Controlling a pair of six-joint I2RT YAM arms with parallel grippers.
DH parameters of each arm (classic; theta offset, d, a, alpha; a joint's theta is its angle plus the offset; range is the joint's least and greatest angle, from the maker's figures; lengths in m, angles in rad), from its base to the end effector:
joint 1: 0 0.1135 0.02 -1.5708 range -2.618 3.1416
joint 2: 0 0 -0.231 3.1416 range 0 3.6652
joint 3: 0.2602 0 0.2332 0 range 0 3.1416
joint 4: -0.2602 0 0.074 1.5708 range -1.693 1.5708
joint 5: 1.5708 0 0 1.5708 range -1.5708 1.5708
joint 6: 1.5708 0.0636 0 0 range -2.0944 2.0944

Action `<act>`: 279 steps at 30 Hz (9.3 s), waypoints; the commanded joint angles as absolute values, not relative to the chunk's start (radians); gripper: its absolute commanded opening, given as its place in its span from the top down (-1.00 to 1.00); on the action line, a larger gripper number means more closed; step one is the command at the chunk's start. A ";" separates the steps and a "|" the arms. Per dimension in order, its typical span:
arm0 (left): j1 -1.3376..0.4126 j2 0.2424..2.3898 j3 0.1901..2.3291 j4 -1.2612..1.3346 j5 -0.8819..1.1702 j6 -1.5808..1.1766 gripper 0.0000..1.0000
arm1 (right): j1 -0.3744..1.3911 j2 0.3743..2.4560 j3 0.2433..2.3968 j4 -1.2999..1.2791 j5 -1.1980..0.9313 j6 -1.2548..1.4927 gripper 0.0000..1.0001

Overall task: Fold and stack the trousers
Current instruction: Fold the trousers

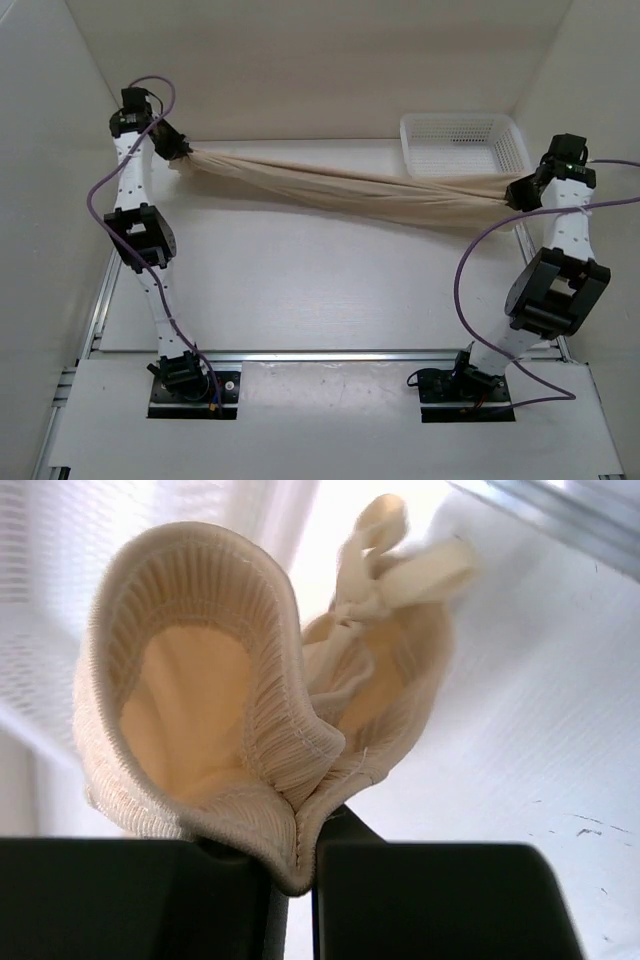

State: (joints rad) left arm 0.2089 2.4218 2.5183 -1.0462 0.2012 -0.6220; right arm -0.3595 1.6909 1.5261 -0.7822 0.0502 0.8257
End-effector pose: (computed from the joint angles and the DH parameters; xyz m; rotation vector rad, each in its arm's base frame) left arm 0.4835 0.0895 0.2364 -0.9509 2.3597 -0.4186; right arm 0.3360 -0.1297 0.2534 1.4247 2.0794 0.1262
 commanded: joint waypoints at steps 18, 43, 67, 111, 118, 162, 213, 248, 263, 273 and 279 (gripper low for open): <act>0.357 1.677 1.522 -1.035 -0.026 -0.512 -0.62 | -0.439 1.144 0.926 -0.825 0.256 0.765 -0.48; 0.479 1.976 1.531 -0.959 -0.063 -0.581 -0.83 | -0.259 1.158 1.118 -0.876 0.149 0.670 -0.52; 0.407 1.930 1.710 -0.985 -0.087 -0.499 0.79 | -0.259 1.086 1.048 -0.885 0.199 0.670 -0.52; -0.630 2.205 2.147 -1.204 -0.020 -0.584 -0.42 | -0.259 1.103 0.923 -0.796 0.117 0.627 -0.52; -0.698 2.316 2.177 -1.206 -0.081 -0.594 -0.34 | -0.259 1.083 0.904 -0.796 0.095 0.609 -0.52; -0.864 2.173 2.196 -1.289 -0.015 -0.520 0.51 | -0.259 1.065 0.914 -0.807 0.095 0.600 -0.52; -0.877 2.209 1.878 -1.206 -0.098 -0.597 0.29 | -0.259 1.045 0.905 -0.825 0.106 0.572 -0.52; -0.983 1.855 1.588 -1.241 0.033 -0.606 0.79 | -0.259 1.054 0.896 -0.805 0.078 0.572 -0.52; -0.945 2.015 1.931 -1.186 0.063 -0.543 0.09 | -0.259 1.014 0.905 -0.825 0.078 0.572 -0.52; -0.821 2.253 2.065 -1.106 0.057 -0.684 -0.40 | -0.259 0.971 0.923 -0.873 0.089 0.549 -0.50; -0.821 2.290 2.056 -1.114 -0.001 -0.729 -0.59 | -0.259 0.962 0.933 -0.891 0.089 0.540 -0.50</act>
